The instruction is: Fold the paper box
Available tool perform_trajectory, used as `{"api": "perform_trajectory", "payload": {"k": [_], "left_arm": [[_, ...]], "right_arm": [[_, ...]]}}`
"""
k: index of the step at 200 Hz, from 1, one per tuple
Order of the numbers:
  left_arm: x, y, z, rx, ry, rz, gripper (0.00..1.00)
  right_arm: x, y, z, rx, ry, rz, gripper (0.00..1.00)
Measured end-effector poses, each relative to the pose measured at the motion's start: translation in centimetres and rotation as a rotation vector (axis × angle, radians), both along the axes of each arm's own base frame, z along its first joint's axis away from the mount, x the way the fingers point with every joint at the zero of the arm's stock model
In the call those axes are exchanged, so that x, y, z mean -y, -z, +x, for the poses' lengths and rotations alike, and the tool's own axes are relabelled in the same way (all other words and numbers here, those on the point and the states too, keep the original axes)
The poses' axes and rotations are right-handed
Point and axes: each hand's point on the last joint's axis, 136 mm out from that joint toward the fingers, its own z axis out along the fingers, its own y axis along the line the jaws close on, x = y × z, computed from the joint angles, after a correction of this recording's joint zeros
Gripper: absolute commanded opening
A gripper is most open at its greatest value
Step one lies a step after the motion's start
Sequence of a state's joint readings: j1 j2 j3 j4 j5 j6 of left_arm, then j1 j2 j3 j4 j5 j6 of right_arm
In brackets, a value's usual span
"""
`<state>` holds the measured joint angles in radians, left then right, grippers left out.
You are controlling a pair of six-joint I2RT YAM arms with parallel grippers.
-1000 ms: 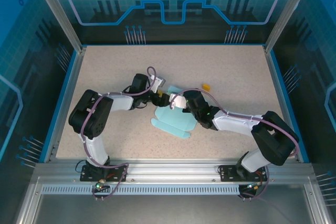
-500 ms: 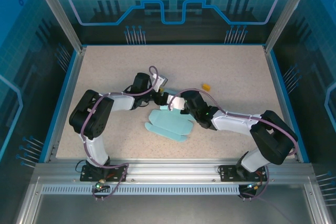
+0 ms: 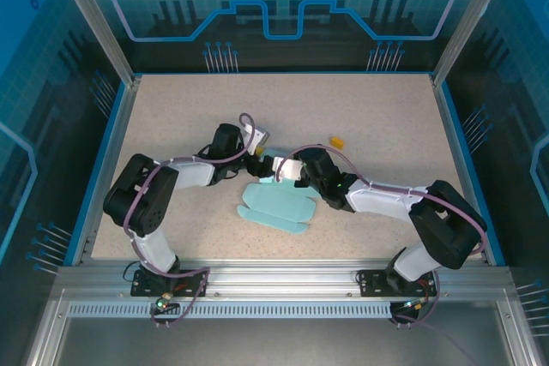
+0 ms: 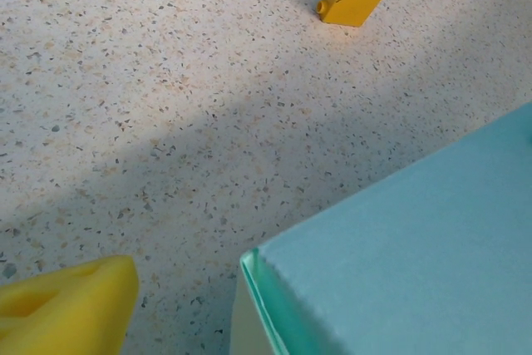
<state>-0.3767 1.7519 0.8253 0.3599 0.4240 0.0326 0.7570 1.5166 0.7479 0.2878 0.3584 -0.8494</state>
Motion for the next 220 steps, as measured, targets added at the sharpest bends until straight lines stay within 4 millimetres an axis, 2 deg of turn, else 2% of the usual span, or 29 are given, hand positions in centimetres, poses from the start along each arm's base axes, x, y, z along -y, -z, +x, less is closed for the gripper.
{"api": "perform_trajectory", "payload": {"k": [70, 124, 146, 185, 220], "left_arm": [[0.2, -1.8, -0.9, 0.003, 0.031, -0.040, 0.94], [-0.5, -2.2, -2.1, -0.011, 0.031, -0.044, 0.93], [-1.8, -2.8, -2.5, -0.012, -0.007, -0.062, 0.90], [-5.9, -4.0, -2.4, -0.015, -0.152, -0.129, 0.84], [-8.8, -4.4, -1.8, -0.024, -0.301, -0.145, 0.78]], "right_arm": [[0.6, 0.2, 0.2, -0.003, 0.024, -0.018, 0.00], [0.8, 0.3, 0.2, -0.005, 0.029, -0.024, 0.00], [1.0, 0.4, 0.3, -0.007, 0.033, -0.027, 0.00], [1.2, 0.4, 0.4, -0.005, 0.042, -0.032, 0.00], [1.3, -0.2, 0.7, 0.026, 0.044, -0.037, 0.00]]}}
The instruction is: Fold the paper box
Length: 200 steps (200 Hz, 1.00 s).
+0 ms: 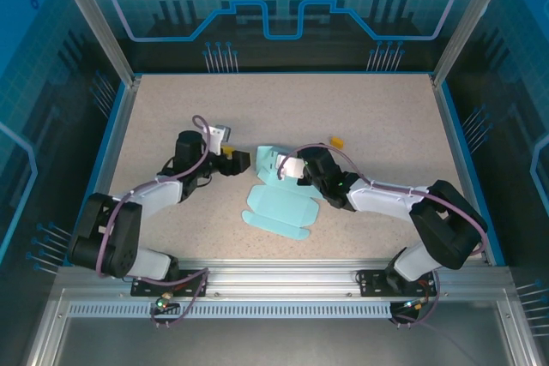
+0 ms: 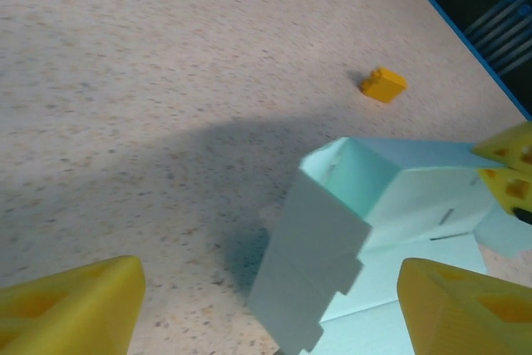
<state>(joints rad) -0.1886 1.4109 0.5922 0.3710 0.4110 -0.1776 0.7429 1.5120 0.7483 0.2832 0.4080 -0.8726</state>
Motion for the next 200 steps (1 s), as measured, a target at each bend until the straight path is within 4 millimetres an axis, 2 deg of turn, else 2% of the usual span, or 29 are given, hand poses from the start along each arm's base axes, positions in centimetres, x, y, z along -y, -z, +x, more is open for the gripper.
{"api": "perform_trajectory", "payload": {"k": [31, 68, 97, 128, 200], "left_arm": [[-1.8, 1.7, 0.5, -0.085, -0.105, 0.031, 0.73], [-1.5, 4.4, 1.7, -0.213, -0.109, 0.036, 0.71], [-1.0, 5.9, 2.0, -0.272, -0.090, 0.030, 0.70], [0.0, 6.2, 2.4, -0.279, -0.045, 0.022, 0.70], [2.9, 6.6, 1.6, -0.253, 0.104, 0.039, 0.72]], "right_arm": [[-0.2, -1.1, 0.3, 0.044, -0.013, 0.003, 0.00], [-0.4, -2.3, 0.7, 0.104, -0.031, -0.010, 0.00], [-0.4, -2.7, 1.0, 0.145, -0.039, -0.039, 0.00], [-0.5, -2.2, 1.2, 0.157, -0.046, -0.068, 0.00], [-0.4, -1.1, 1.5, 0.169, -0.056, -0.110, 0.00]]}}
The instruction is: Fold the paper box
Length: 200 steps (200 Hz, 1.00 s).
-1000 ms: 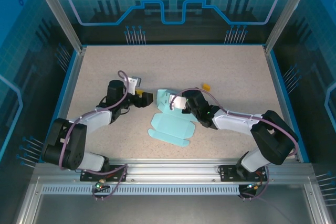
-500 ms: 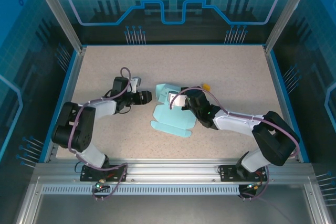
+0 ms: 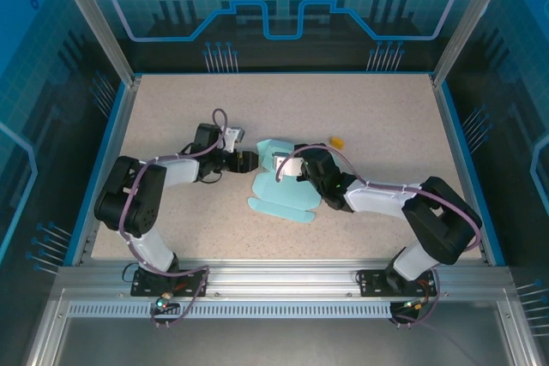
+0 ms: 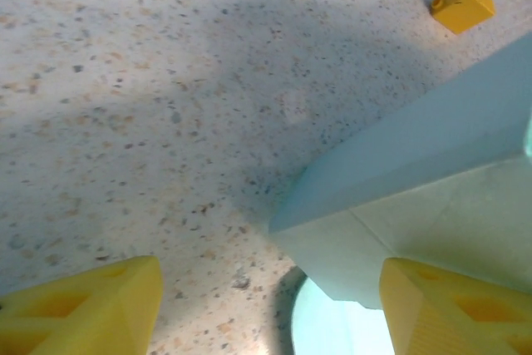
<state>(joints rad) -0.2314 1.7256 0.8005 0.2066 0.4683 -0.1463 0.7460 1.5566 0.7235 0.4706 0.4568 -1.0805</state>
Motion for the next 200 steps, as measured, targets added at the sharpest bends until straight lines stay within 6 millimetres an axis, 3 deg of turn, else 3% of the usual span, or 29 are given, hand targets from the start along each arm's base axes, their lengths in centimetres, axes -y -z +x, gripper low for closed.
{"api": "perform_trajectory", "payload": {"k": [200], "left_arm": [[4.5, -0.5, -0.1, 0.118, 0.189, -0.013, 0.76]], "right_arm": [[0.3, 0.5, -0.1, -0.006, 0.010, -0.003, 0.00]]}}
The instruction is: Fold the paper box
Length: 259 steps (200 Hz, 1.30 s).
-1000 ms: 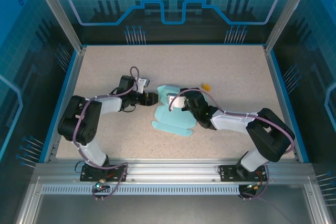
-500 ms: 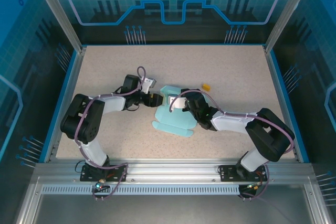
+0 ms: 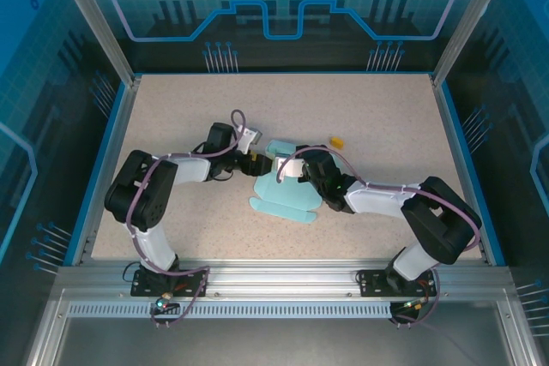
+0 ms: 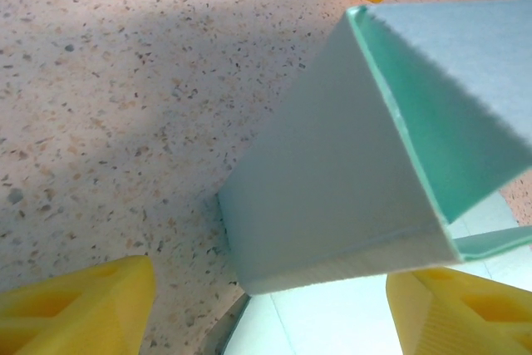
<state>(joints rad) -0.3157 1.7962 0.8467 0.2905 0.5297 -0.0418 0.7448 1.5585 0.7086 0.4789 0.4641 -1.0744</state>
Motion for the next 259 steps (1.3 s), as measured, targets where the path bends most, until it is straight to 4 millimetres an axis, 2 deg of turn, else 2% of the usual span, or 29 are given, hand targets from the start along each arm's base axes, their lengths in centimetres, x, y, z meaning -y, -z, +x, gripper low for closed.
{"api": "perform_trajectory", "payload": {"k": [70, 135, 167, 219, 259], "left_arm": [[0.8, -0.7, 0.8, 0.067, 0.009, -0.022, 0.77], [0.9, -0.6, 1.4, 0.086, -0.019, -0.002, 0.78], [0.8, -0.1, 1.5, 0.081, -0.031, 0.014, 0.76], [0.9, -0.4, 1.9, 0.097, -0.038, 0.016, 0.76], [0.7, -0.4, 2.1, 0.103, -0.048, 0.029, 0.69]], "right_arm": [[0.0, -0.5, 0.4, -0.003, 0.013, 0.015, 0.00], [0.1, -0.3, 0.4, -0.018, 0.025, 0.032, 0.00], [0.1, 0.5, 0.4, -0.036, 0.032, 0.028, 0.00], [-0.1, 1.0, 0.5, -0.047, 0.039, 0.048, 0.00], [-0.2, 1.0, 0.5, -0.051, 0.038, 0.061, 0.00]]}}
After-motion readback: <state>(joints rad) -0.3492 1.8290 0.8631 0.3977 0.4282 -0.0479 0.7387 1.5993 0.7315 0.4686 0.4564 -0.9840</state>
